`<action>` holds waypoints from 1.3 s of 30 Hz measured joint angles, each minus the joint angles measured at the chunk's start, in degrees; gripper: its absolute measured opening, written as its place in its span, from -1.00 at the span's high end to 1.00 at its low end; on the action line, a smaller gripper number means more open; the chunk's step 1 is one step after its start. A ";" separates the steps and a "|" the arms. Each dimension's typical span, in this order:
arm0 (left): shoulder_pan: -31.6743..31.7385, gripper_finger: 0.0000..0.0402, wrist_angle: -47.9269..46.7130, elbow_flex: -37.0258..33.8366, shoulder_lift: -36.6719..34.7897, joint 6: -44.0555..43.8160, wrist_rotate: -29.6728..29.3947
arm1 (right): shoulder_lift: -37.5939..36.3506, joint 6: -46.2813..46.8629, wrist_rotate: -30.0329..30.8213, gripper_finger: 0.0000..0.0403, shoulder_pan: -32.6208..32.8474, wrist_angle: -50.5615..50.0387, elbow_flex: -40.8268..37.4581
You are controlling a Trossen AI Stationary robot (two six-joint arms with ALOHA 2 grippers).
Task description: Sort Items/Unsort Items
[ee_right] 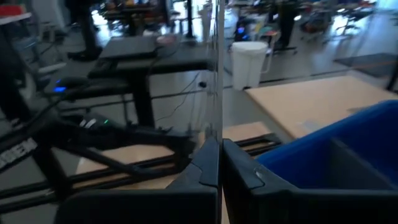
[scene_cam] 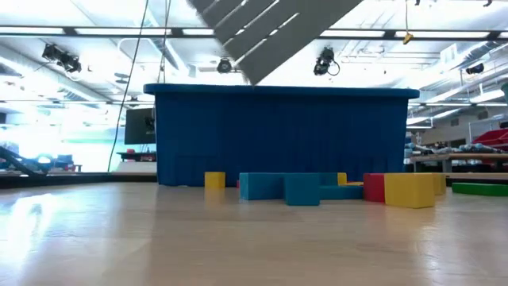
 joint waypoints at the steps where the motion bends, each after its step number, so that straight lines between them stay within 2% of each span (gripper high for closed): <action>1: 0.72 0.99 2.17 0.00 -0.02 2.76 1.09 | -0.98 -0.31 0.96 1.00 0.08 -0.44 0.02; 9: 6.70 1.00 20.29 0.00 -0.02 24.81 9.44 | -7.32 -2.01 5.57 1.00 1.23 -4.56 0.02; 18: 14.53 1.00 38.99 0.00 -0.07 44.90 22.88 | -12.17 -2.86 9.60 1.00 2.95 -7.87 0.02; 26: 20.47 1.00 52.38 0.02 -1.00 55.61 35.70 | -16.32 -3.84 15.90 1.00 4.93 -10.69 0.03; 29: 22.29 1.00 54.43 0.00 -2.05 58.51 38.34 | -17.58 -4.02 19.15 1.00 5.55 -11.30 0.04; 34: 24.08 1.00 54.78 0.00 -5.19 64.47 38.60 | -18.79 -4.02 25.49 1.00 7.03 -11.31 0.04; 39: 25.16 1.00 52.01 0.02 -9.76 67.85 38.97 | -19.30 -4.94 27.79 1.00 7.25 -11.26 0.04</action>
